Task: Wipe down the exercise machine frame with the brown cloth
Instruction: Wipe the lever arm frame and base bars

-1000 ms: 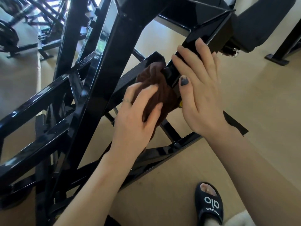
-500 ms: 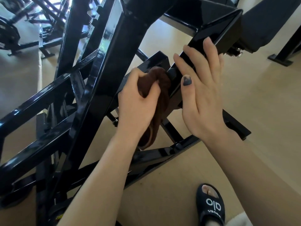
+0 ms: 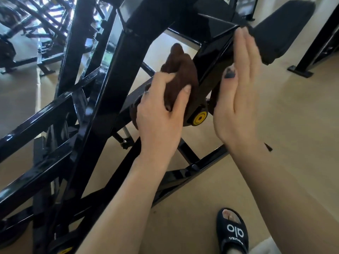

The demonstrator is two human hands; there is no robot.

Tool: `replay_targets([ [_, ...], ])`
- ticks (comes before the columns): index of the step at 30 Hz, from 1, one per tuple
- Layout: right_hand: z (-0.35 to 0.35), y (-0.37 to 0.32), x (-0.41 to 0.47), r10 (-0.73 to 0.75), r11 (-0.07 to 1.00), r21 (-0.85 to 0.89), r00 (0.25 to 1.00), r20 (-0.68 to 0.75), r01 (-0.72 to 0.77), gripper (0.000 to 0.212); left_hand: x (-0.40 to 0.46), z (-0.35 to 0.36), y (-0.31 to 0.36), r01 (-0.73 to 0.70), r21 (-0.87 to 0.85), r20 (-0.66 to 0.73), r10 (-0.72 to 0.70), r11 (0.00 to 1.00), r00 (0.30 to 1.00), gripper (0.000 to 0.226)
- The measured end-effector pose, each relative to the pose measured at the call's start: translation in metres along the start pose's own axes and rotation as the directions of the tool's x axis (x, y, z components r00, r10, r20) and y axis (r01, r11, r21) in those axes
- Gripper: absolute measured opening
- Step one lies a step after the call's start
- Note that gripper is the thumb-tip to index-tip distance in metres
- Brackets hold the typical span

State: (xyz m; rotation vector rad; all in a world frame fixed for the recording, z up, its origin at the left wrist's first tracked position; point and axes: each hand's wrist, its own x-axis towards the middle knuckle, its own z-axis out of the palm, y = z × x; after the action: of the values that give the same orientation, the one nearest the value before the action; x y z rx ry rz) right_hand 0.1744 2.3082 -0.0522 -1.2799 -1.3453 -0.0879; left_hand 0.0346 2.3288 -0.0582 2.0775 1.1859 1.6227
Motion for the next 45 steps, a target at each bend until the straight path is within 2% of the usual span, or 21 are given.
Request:
replay_targets([
  [3, -0.007, 0.007, 0.008, 0.162, 0.978, 0.125, 0.986, 0.037, -0.166, 0.053, 0.021, 0.007, 0.008, -0.045, 0.179, 0.125, 0.022, 0.983, 0.992, 0.018],
  [7, 0.002, 0.004, 0.005, 0.203, 0.949, 0.231, 0.977, 0.073, -0.214, 0.054, 0.046, 0.014, 0.007, -0.038, 0.181, 0.181, 0.004, 0.983, 0.983, 0.017],
  [9, 0.004, 0.005, 0.006, 0.19, 0.956, 0.218, 0.98, 0.06, -0.199, 0.053, 0.04, 0.01, 0.003, -0.054, 0.16, 0.205, 0.02, 0.986, 0.978, 0.019],
  [11, 0.002, 0.009, 0.007, 0.178, 0.96, 0.206, 0.982, 0.069, -0.189, 0.052, 0.017, 0.0, -0.006, -0.109, 0.156, 0.228, 0.072, 0.982, 0.971, 0.019],
  [16, 0.001, 0.012, 0.006, 0.189, 0.951, 0.235, 0.98, 0.07, -0.2, 0.054, -0.026, -0.009, -0.025, -0.345, 0.184, 0.217, 0.304, 0.921, 0.928, 0.021],
  [22, 0.002, 0.012, 0.006, 0.238, 0.909, 0.329, 0.966, 0.098, -0.258, 0.054, 0.038, 0.021, 0.011, -0.227, 0.159, 0.234, 0.187, 0.961, 0.954, 0.028],
  [28, 0.002, 0.002, 0.007, 0.261, 0.858, 0.434, 0.961, 0.091, -0.274, 0.052, 0.082, 0.03, 0.029, -0.313, 0.072, 0.356, 0.269, 0.947, 0.895, 0.031],
  [32, 0.002, 0.002, 0.008, 0.35, 0.803, 0.474, 0.93, 0.114, -0.36, 0.059, 0.106, 0.041, 0.043, -0.373, 0.064, 0.441, 0.309, 0.925, 0.842, 0.037],
  [39, -0.005, 0.01, 0.005, 0.333, 0.863, 0.369, 0.937, 0.102, -0.346, 0.057, 0.118, 0.058, 0.038, -0.275, 0.104, 0.339, 0.226, 0.956, 0.913, 0.023],
  [42, -0.009, 0.008, 0.004, 0.305, 0.86, 0.391, 0.944, 0.125, -0.33, 0.053, 0.129, 0.055, 0.02, -0.078, 0.124, 0.227, 0.049, 0.989, 0.973, 0.025],
  [44, -0.008, 0.004, 0.004, 0.31, 0.843, 0.422, 0.942, 0.129, -0.335, 0.048, 0.135, 0.052, 0.006, 0.052, 0.164, 0.194, -0.084, 0.985, 0.978, 0.029],
  [45, -0.007, 0.003, 0.004, 0.313, 0.833, 0.437, 0.94, 0.133, -0.34, 0.045, 0.135, 0.052, 0.004, 0.066, 0.139, 0.204, -0.093, 0.988, 0.975, 0.027],
])
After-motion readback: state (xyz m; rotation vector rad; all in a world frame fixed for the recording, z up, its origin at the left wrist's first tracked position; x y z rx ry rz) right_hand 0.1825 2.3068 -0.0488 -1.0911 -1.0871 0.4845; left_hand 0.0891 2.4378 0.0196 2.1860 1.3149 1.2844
